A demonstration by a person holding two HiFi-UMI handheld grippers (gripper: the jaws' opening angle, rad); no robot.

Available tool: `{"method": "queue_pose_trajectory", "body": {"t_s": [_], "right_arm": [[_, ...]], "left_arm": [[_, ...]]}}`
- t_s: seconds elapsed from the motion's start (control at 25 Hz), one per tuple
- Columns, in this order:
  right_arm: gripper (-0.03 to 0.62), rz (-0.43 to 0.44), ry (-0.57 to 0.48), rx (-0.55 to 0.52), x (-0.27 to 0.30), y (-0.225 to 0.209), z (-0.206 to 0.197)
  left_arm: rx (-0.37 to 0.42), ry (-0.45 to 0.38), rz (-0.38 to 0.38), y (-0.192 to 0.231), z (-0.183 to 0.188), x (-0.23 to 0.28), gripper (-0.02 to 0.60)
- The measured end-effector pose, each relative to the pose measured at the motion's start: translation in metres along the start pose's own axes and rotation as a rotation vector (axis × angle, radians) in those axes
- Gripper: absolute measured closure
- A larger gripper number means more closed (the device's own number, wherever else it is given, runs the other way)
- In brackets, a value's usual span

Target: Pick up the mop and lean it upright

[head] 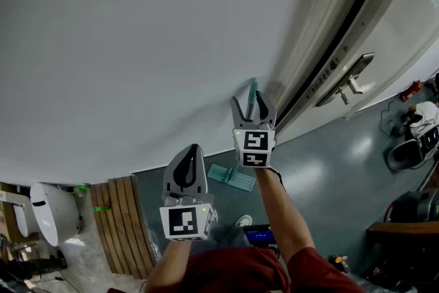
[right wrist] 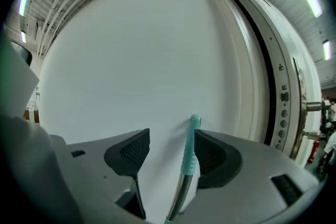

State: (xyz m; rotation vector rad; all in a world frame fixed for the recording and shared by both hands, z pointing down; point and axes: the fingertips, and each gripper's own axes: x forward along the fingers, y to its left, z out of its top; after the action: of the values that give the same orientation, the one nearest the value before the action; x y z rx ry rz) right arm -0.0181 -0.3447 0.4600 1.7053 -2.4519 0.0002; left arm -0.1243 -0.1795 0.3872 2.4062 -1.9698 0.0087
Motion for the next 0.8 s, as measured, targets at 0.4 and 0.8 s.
{"method": "queue_pose_trajectory", "body": {"t_s": [0.4,0.8], "right_arm": [[0.341,0.006,-0.074,0.006,-0.048,-0.007,0.028],[0.341,0.062,-0.143,0.039,-0.115,0.007,0.063]], "left_arm": [[-0.01,-0.023,-0.008,-0.004,0.008,0.006,0.569],[-0.009,-0.044,-0.027,-0.012,0.019,0.01,0.568]]}}
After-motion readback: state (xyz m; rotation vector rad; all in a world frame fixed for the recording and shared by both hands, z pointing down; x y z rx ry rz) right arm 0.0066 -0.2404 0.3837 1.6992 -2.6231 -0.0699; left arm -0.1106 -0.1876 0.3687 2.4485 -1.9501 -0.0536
